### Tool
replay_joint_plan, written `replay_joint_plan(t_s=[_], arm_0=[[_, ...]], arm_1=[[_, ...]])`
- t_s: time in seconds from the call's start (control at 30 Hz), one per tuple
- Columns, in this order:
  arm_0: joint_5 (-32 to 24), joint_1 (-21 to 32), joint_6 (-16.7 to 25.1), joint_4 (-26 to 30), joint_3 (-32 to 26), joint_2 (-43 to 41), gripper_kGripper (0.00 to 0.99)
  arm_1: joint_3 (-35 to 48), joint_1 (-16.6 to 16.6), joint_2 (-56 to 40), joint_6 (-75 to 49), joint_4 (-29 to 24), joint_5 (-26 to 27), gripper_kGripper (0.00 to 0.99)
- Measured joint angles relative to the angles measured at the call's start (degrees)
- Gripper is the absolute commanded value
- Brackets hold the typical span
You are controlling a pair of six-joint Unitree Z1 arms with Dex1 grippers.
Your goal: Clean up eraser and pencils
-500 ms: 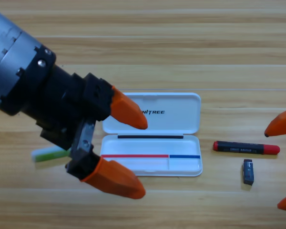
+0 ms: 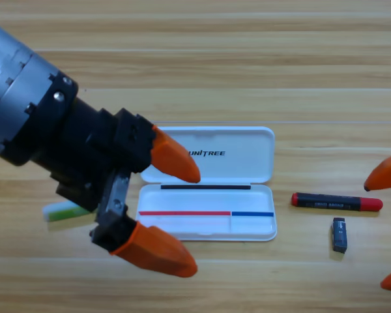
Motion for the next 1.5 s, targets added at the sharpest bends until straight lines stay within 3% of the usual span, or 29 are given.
replay_joint_plan(t_s=[0.3,0.4,0.53,0.6,0.7,0.8,0.87,1.1,1.27,1.5], arm_0=[[2.00,0.00,0.01,-0.16,0.25,0.00,0.963],[2.48,0.00,0.01,-0.36,0.45,0.00,0.963],[2.65,0.00,0.01,-0.38,0.64,0.00,0.963],[2.65,-0.02,0.01,-0.38,0.72,0.00,0.963],[2.98,-0.06,0.04,-0.38,0.72,0.00,0.966],[5.00,-0.08,0.93,-0.01,0.58,-0.04,0.968],[7.44,-0.10,2.74,2.83,-0.62,-0.04,0.968],[25.87,0.01,8.56,18.89,-12.04,0.13,0.979],[27.70,2.86,13.32,28.95,-19.66,2.43,0.977],[28.10,10.62,15.95,32.90,-22.25,8.70,0.988]], arm_1=[[0.32,0.00,-0.55,1.96,-0.98,-2.32,0.988],[0.00,0.00,-1.03,6.69,-0.73,-9.05,0.989],[-2.83,-0.07,-0.84,24.25,-0.20,-25.83,0.986],[-4.49,-0.32,0.14,24.64,0.54,-27.78,0.988],[-4.90,-1.30,3.41,25.87,2.02,-27.69,0.989],[-5.18,-2.76,8.87,33.23,4.15,-24.46,0.989],[-5.65,-3.84,13.27,37.25,4.79,-23.29,0.990],[-5.98,-7.79,27.04,52.16,4.94,-20.92,0.979],[-6.94,-9.24,33.56,58.71,4.94,-18.23,0.953],[-7.26,-10.01,37.39,63.74,4.90,-16.37,0.933]])
